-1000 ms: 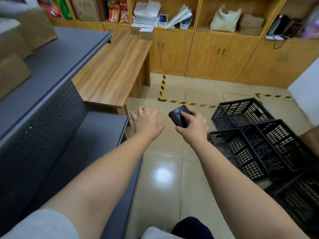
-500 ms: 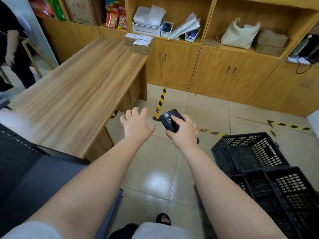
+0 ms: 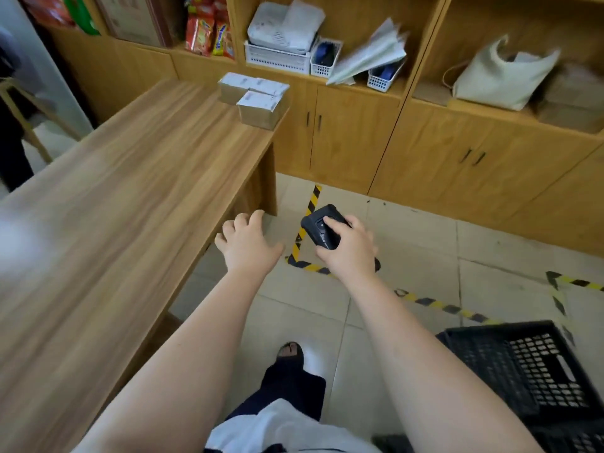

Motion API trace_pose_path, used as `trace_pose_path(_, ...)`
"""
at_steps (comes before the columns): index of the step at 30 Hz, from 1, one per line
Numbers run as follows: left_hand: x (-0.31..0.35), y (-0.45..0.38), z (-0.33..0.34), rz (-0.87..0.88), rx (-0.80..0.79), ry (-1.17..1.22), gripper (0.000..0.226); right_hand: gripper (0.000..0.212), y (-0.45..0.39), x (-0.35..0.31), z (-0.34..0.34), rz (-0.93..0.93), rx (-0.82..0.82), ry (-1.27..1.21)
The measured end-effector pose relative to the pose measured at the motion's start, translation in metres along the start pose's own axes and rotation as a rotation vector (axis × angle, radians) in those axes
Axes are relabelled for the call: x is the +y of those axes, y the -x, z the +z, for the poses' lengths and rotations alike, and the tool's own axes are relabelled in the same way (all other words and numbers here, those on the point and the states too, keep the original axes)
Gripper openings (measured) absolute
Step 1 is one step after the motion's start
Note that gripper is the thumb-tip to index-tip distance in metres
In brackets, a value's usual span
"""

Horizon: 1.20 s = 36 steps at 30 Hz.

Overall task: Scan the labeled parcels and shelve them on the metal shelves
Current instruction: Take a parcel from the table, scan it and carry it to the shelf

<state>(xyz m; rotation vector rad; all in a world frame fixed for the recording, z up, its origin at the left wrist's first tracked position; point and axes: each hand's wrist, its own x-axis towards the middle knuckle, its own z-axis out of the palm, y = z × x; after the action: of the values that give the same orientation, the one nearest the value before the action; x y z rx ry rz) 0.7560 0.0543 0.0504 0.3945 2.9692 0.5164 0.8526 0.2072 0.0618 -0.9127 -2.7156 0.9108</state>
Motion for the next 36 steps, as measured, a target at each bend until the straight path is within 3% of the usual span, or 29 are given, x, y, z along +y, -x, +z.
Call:
trace_pose_path(8, 0.066, -0.205, -0.018, -0.113, 0.027, 0.03, 0.075, 0.061, -0.205, -0.032, -0.007, 0.011, -0.03, -0.031)
trace_pose_path(16, 0.103, -0.355, 0.007, -0.309, 0.042, 0.062, 0.088, 0.061, -0.391, -0.05, 0.009, -0.166, -0.19, -0.022)
trace_pose_path(23, 0.124, -0.442, 0.025, -0.535, 0.038, 0.213, 0.103, 0.059, -0.53, -0.076, 0.014, -0.4, -0.329, 0.096)
trace_pose_path(28, 0.117, -0.485, 0.034, -0.683, -0.038, 0.237, 0.12, 0.059, -0.601, -0.1, 0.034, -0.455, -0.463, 0.063)
trace_pose_path(36, 0.074, -0.579, 0.045, -0.595, -0.249, 0.228, 0.135, 0.059, -0.695, -0.16, 0.079, -0.603, -0.486, 0.165)
